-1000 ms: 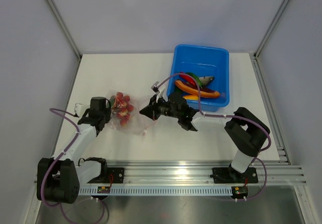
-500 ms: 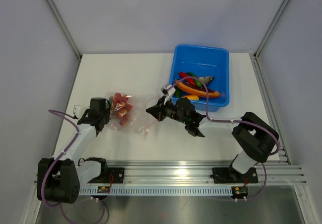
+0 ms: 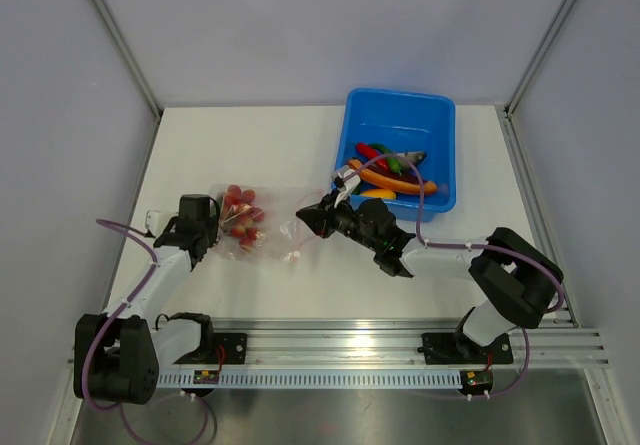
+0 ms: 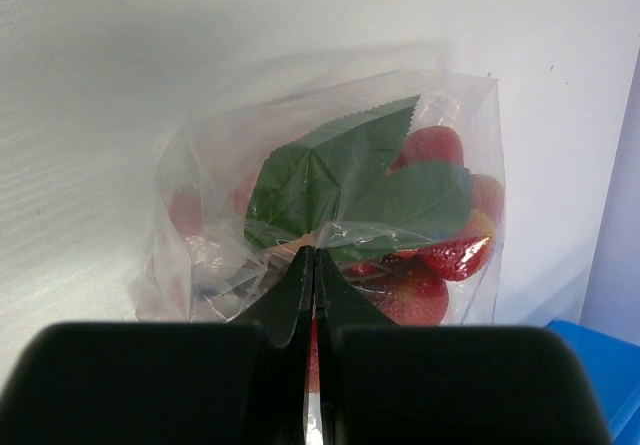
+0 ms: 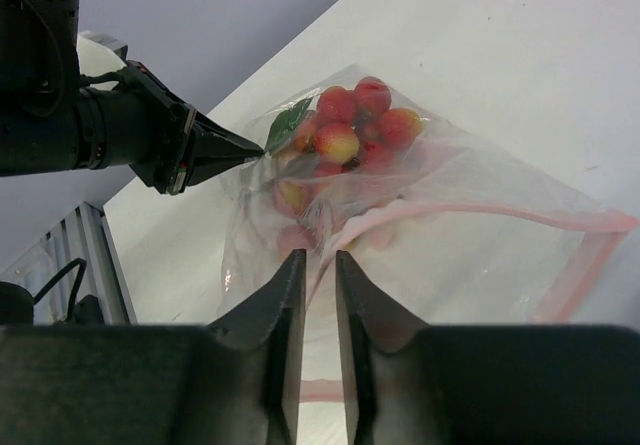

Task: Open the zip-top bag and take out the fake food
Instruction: Pick up the fake fruit from the center of the board.

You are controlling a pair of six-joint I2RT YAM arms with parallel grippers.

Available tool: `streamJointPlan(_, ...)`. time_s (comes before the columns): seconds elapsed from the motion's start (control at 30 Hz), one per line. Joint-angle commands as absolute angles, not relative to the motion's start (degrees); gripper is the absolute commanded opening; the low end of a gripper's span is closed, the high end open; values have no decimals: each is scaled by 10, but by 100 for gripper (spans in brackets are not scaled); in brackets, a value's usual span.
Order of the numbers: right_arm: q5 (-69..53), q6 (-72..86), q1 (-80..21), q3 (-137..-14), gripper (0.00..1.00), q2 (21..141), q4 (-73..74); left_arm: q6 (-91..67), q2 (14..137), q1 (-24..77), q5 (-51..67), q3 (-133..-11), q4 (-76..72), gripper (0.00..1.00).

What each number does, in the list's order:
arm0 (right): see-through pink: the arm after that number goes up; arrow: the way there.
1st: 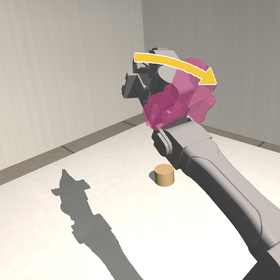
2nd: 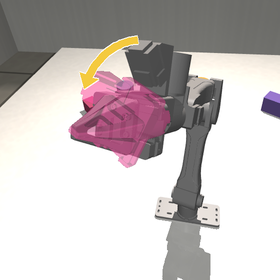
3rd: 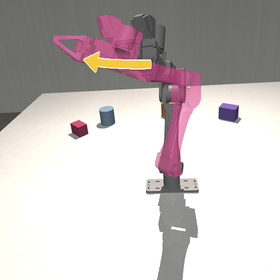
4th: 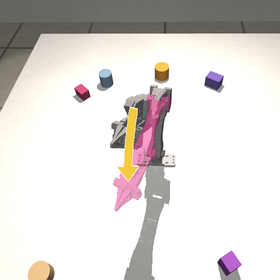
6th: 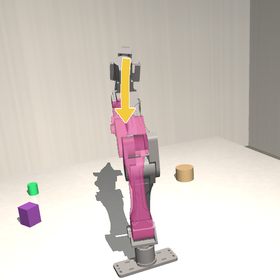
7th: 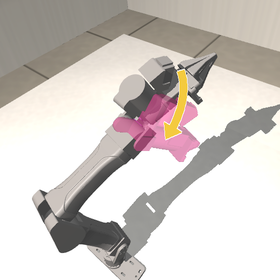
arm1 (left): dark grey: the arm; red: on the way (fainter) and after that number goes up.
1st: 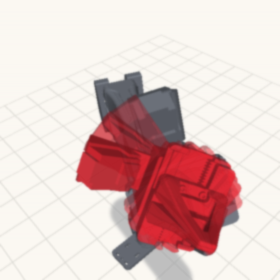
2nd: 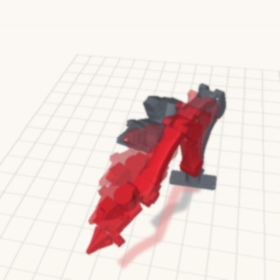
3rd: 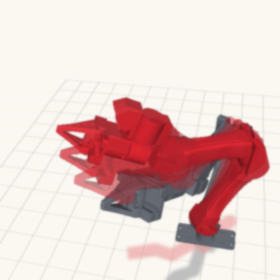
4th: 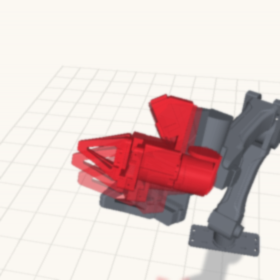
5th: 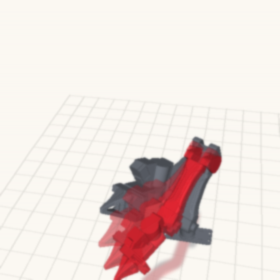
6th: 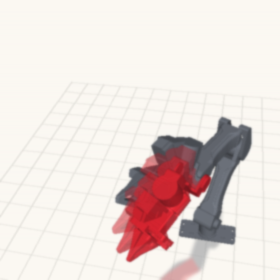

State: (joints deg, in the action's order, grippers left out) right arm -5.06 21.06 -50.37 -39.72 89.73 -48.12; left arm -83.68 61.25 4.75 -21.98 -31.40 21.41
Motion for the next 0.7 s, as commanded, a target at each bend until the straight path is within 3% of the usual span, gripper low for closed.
streamJointPlan(0.0,-41,197,-508,-404,27,880,-519,-844,617,42,-243,-328,221,0)
streamJointPlan(0.07,-33,193,-509,-403,39,880,-513,-844,618,41,-243,-329,220,0)
streamJointPlan(0.37,16,197,-509,-385,40,874,-513,-845,642,36,-241,-330,218,0)
streamJointPlan(0.67,59,211,-509,-375,33,889,-501,-841,659,29,-233,-330,207,0)
